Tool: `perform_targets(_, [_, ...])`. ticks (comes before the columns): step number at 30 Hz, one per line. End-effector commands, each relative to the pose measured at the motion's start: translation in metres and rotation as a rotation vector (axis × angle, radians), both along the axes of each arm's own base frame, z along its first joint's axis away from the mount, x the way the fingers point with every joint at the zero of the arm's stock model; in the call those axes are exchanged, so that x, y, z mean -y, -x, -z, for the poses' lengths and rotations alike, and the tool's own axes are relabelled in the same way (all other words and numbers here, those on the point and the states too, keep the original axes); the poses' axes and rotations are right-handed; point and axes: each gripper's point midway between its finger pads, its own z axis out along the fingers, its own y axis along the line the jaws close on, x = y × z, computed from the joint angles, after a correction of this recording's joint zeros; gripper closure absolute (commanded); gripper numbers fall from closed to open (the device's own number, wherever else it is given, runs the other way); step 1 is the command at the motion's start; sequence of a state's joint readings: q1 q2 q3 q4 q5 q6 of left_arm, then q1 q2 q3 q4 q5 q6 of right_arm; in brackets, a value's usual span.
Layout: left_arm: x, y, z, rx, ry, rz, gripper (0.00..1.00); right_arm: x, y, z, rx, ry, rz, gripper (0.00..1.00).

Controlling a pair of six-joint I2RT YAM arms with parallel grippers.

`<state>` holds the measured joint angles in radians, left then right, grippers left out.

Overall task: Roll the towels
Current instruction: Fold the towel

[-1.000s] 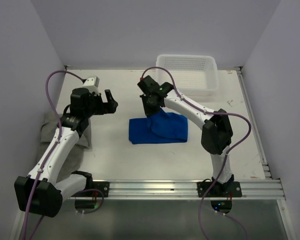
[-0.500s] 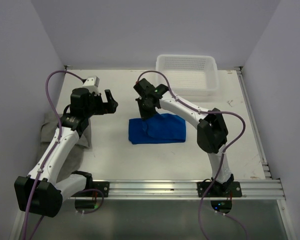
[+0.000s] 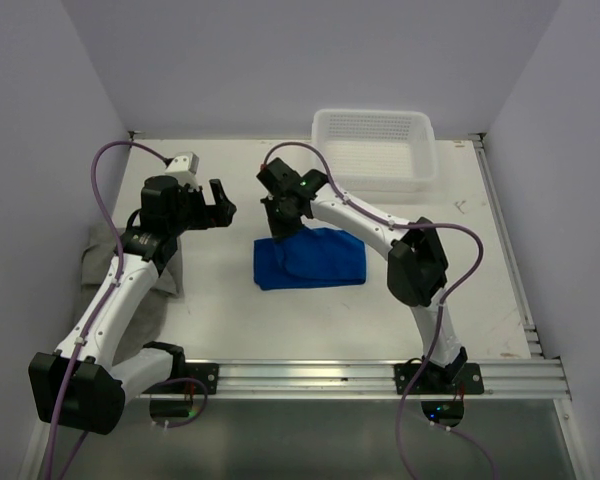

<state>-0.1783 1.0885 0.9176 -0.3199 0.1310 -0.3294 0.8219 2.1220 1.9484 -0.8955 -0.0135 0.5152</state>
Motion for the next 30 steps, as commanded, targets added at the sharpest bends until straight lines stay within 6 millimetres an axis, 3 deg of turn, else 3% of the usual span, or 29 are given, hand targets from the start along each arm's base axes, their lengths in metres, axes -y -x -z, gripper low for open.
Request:
perform_targets(1, [0.005, -0.001, -0.006, 0.033, 0.007, 0.027, 0.00, -0.015, 0.006, 0.005, -0.032, -0.031, -0.022, 1.00])
perform_targets(9, [0.005, -0.001, -0.006, 0.034, 0.005, 0.024, 0.00, -0.032, 0.013, 0.019, -0.078, -0.095, -0.045, 0.99])
perform_targets(11, [0.004, -0.001, -0.006, 0.035, 0.003, 0.021, 0.00, -0.037, 0.013, 0.018, -0.085, -0.122, -0.044, 0.85])
perform_targets(14, [0.002, -0.001, -0.008, 0.041, -0.003, 0.012, 0.00, -0.039, 0.006, 0.008, -0.042, -0.139, -0.025, 0.78])
perform_targets(15, [0.002, -0.001, -0.008, 0.041, -0.003, 0.011, 0.01, -0.038, 0.002, 0.001, -0.015, -0.146, -0.016, 0.67])
perform_targets(16, [0.001, -0.001, -0.008, 0.040, -0.006, 0.010, 0.00, -0.037, -0.002, -0.004, 0.007, -0.149, -0.004, 0.63])
perform_targets(20, [-0.002, -0.001, -0.009, 0.045, -0.016, -0.005, 0.00, -0.030, -0.011, -0.028, 0.064, -0.172, 0.014, 0.57])
perform_targets(24, [-0.001, -0.001, -0.008, 0.042, -0.014, 0.002, 0.00, 0.004, -0.022, -0.050, 0.132, -0.161, 0.083, 0.62])
perform_targets(25, [0.001, -0.001, -0.007, 0.041, -0.008, 0.011, 0.00, 0.016, -0.016, -0.038, 0.110, -0.138, 0.095, 0.63])
perform_targets(26, [0.004, -0.001, -0.006, 0.040, 0.003, 0.021, 0.00, 0.028, -0.017, -0.058, 0.141, -0.172, 0.118, 0.64])
perform_targets(27, [0.010, 0.000, -0.005, 0.034, 0.022, 0.052, 0.01, 0.043, -0.013, -0.042, 0.129, -0.143, 0.143, 0.66])
perform_targets(28, [0.013, 0.001, -0.002, 0.027, 0.034, 0.066, 0.01, 0.055, -0.010, -0.059, 0.161, -0.167, 0.158, 0.66])
perform_targets(29, [0.020, 0.003, -0.002, 0.020, 0.058, 0.094, 0.02, 0.070, -0.015, -0.058, 0.178, -0.161, 0.192, 0.69])
perform_targets(30, [0.024, 0.003, -0.001, 0.022, 0.073, 0.109, 0.03, 0.088, -0.005, -0.039, 0.149, -0.122, 0.211, 0.71])
